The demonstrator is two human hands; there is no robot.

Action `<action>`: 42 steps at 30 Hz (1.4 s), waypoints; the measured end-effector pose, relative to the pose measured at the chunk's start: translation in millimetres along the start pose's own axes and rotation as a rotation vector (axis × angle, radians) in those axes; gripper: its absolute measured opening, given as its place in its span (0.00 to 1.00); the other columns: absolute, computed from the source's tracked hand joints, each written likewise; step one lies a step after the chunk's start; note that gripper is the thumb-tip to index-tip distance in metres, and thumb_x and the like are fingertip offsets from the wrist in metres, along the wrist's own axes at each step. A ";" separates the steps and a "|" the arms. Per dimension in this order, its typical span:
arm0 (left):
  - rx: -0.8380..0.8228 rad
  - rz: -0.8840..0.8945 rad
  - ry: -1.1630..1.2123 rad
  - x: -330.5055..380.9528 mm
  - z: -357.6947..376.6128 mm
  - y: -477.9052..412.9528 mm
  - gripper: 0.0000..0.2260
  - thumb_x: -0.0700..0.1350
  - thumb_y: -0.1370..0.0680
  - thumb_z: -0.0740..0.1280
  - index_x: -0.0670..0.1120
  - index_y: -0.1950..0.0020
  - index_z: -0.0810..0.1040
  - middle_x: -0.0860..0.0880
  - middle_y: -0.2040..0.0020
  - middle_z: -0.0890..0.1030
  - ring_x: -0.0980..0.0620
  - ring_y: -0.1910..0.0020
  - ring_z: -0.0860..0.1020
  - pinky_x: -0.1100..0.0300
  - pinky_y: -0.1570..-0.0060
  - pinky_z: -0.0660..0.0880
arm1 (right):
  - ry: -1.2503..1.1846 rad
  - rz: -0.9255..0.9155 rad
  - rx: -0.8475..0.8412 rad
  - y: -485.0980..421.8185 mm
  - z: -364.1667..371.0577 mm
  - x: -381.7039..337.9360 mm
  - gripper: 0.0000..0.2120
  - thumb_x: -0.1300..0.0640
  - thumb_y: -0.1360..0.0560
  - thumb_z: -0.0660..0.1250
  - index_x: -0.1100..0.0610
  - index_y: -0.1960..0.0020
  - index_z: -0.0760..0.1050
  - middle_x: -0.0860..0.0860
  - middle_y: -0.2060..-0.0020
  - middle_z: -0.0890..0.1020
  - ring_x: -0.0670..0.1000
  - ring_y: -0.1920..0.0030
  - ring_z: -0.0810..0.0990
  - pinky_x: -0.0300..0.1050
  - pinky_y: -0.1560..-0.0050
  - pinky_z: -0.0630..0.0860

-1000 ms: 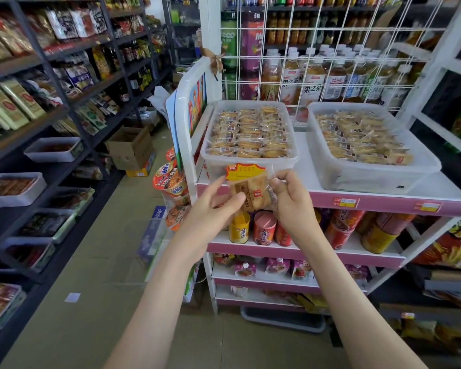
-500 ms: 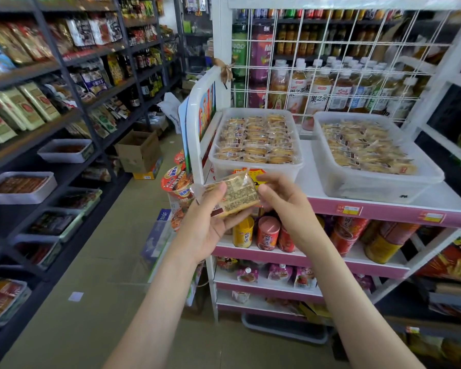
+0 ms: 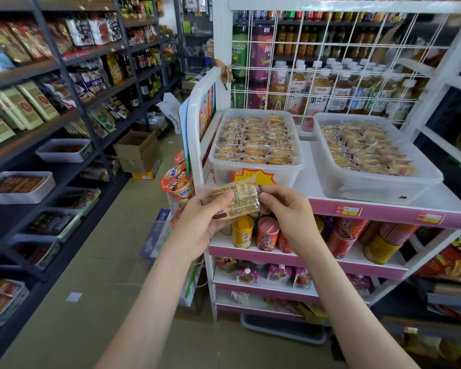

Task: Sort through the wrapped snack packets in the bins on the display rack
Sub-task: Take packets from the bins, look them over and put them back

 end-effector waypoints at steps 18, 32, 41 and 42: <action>0.209 0.308 -0.283 -7.5 4.3 -4.1 0.22 0.36 0.25 0.71 0.51 0.35 0.73 0.47 0.46 0.82 0.50 0.46 0.82 0.48 0.46 0.80 | -0.227 0.167 0.212 -7.9 -5.8 25.6 0.07 0.64 0.22 0.64 0.59 0.49 0.81 0.55 0.57 0.85 0.49 0.61 0.80 0.36 0.65 0.74; 0.001 0.424 -0.527 47.9 40.9 -15.8 0.17 0.62 0.22 0.57 0.62 0.35 0.73 0.69 0.40 0.75 0.70 0.38 0.72 0.58 0.34 0.70 | 0.333 -0.286 -0.062 -29.9 30.1 -24.4 0.31 0.54 0.26 0.70 0.48 0.27 0.60 0.40 0.32 0.68 0.37 0.33 0.67 0.39 0.30 0.66; -0.199 0.382 -0.647 64.6 39.3 -49.9 0.39 0.81 0.36 0.48 0.63 0.32 0.69 0.57 0.34 0.74 0.63 0.35 0.73 0.67 0.35 0.68 | 0.130 -0.120 0.102 -108.1 -8.7 -41.7 0.10 0.53 0.23 0.67 0.52 0.43 0.75 0.56 0.47 0.82 0.56 0.46 0.81 0.61 0.47 0.79; -0.164 0.389 -0.690 63.5 34.0 -55.7 0.42 0.81 0.36 0.46 0.60 0.31 0.69 0.55 0.34 0.75 0.61 0.35 0.73 0.64 0.34 0.68 | 0.195 -0.121 0.082 -112.2 -14.3 -42.3 0.07 0.55 0.22 0.66 0.49 0.45 0.75 0.55 0.47 0.82 0.55 0.46 0.81 0.61 0.46 0.79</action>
Point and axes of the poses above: each hand's wrist, its own y-axis away from the middle knuckle, its own z-axis out of the palm, x = y × z, the point moved 2 cm from there along -y, towards the middle knuckle
